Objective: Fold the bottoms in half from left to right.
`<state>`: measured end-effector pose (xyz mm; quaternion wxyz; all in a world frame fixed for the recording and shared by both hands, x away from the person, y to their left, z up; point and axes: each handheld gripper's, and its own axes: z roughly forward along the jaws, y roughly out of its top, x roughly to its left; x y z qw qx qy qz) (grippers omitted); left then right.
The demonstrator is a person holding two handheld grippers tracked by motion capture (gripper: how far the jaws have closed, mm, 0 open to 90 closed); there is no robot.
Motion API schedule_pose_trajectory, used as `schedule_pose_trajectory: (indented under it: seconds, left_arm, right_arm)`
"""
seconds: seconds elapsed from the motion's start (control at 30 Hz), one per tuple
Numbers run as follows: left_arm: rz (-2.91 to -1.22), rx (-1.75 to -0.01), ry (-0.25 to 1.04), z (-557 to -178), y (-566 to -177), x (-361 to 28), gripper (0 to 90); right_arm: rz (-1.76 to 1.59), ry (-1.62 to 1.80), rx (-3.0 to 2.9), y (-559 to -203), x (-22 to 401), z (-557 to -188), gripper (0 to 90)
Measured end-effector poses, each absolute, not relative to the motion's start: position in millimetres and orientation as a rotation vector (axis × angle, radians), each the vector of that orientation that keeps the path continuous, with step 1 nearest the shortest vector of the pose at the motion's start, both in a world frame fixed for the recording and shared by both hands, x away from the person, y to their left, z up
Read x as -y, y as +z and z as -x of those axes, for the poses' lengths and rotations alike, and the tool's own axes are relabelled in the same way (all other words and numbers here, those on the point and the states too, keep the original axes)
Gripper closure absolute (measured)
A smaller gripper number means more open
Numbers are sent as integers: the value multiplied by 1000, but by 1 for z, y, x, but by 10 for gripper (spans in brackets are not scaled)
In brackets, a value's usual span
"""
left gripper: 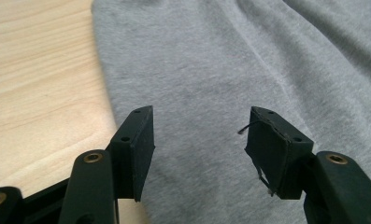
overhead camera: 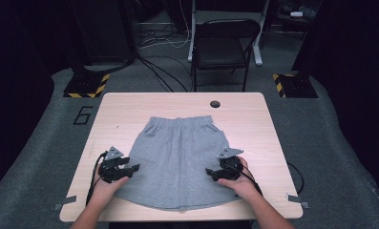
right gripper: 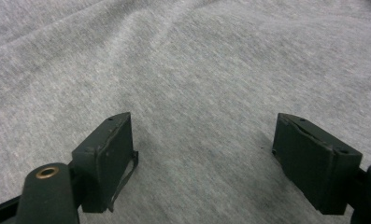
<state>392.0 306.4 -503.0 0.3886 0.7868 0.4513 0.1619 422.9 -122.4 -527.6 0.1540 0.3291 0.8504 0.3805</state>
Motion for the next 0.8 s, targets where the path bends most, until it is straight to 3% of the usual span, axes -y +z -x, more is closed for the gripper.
schedule_pose_trajectory:
  seconds: [0.47, 0.8]
  left_arm:
    - [-1903, -1277, 427, -391, -500, -329, 492]
    - [-1889, -1361, 362, -395, -511, -336, 560]
  right_arm:
    - [-941, 1093, -2440, -528, 123, -423, 196]
    - [-941, 1094, -2439, -528, 123, -423, 196]
